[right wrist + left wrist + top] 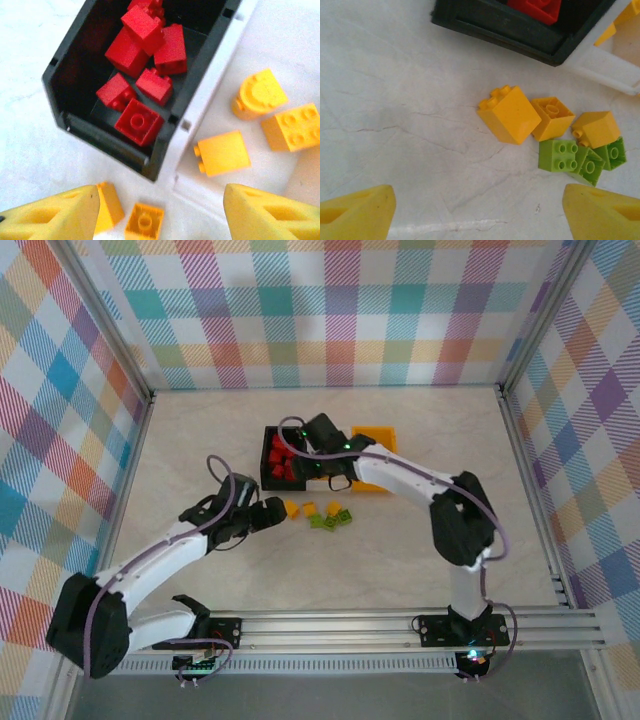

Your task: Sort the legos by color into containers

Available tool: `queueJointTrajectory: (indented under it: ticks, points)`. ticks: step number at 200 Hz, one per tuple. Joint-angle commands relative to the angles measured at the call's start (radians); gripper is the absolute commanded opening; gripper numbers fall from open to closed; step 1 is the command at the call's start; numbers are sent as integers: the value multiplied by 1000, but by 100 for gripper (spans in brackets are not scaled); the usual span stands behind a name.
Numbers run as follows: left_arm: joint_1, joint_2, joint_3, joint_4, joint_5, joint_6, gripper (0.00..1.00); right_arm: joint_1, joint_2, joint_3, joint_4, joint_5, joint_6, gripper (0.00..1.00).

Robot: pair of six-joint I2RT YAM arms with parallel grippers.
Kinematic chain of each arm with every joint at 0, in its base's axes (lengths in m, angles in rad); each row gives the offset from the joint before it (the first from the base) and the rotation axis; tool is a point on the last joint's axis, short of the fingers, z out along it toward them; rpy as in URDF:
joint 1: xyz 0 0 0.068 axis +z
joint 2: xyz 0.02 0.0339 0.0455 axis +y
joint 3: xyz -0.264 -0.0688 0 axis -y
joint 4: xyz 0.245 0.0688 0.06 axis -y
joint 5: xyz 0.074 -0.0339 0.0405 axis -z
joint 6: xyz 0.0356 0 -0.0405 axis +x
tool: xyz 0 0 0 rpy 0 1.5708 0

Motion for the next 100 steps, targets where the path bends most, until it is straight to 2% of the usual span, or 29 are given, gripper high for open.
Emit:
queueJointTrajectory:
  ticks: [1, 21, 45, 100]
  points:
    - [-52, 94, 75, 41, -11, 49, 82, 4, -127, -139, 102, -9, 39, 67]
    - [-78, 201, 132, 35, -51, 87, 77, 4, -216, -259, 124, -12, 58, 68]
    - [-86, 306, 188, 17, -81, 116, 77, 4, -302, -356, 139, 3, 73, 68]
    - [-86, 402, 216, 65, -120, 120, 80, 4, -386, -438, 143, 15, 73, 68]
